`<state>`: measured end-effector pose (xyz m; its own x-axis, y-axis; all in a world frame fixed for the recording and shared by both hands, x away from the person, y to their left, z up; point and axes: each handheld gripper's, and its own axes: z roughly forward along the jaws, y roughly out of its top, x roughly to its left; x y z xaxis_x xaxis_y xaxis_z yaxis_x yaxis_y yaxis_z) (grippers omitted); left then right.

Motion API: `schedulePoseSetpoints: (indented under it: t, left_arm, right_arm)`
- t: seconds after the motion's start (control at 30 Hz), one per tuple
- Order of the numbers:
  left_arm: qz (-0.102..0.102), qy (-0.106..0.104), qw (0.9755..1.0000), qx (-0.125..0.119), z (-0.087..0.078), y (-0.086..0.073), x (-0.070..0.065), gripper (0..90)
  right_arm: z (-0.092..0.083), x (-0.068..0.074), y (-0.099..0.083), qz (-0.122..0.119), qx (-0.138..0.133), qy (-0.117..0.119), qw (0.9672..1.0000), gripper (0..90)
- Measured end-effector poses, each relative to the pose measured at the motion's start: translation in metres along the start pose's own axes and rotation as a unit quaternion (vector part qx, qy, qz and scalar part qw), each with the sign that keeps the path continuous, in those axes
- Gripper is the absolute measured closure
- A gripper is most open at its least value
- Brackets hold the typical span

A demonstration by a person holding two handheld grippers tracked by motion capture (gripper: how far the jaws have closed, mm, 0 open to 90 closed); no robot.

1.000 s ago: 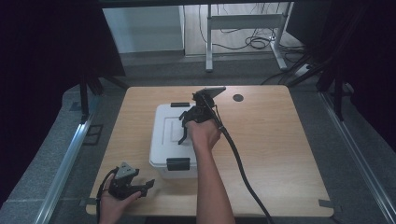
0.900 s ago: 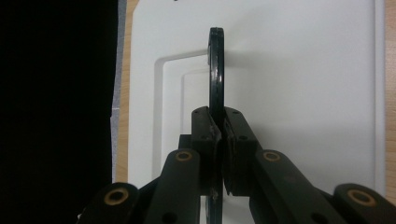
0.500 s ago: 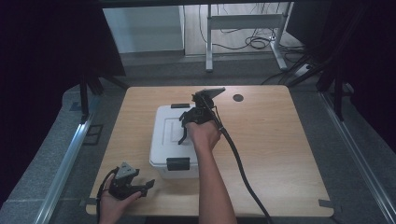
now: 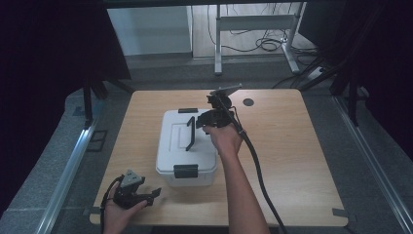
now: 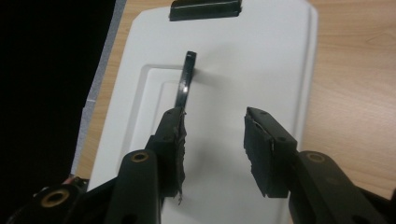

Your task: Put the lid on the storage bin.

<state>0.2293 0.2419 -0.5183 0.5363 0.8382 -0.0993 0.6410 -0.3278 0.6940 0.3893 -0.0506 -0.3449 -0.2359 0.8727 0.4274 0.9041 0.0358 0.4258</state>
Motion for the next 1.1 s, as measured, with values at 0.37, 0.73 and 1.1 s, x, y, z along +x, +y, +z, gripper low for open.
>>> schedulePoseSetpoints:
  t: [0.37,0.73,1.1]
  left_arm:
    - [-0.004,0.002,1.0000,-0.002,-0.002,-0.001,0.001,22.5]
    - [-0.004,0.011,0.9999,-0.004,-0.004,-0.003,0.003,22.6]
    - [-0.003,0.015,0.9999,-0.003,-0.005,-0.005,0.003,22.6]
  right_arm:
    - [-0.018,-0.026,-0.003,-0.051,-0.035,0.009,0.9980,53.7]
    - [-0.032,-0.076,-0.020,-0.063,-0.076,0.035,0.9945,48.8]
    - [-0.025,-0.132,-0.062,-0.084,-0.104,0.030,0.9905,39.8]
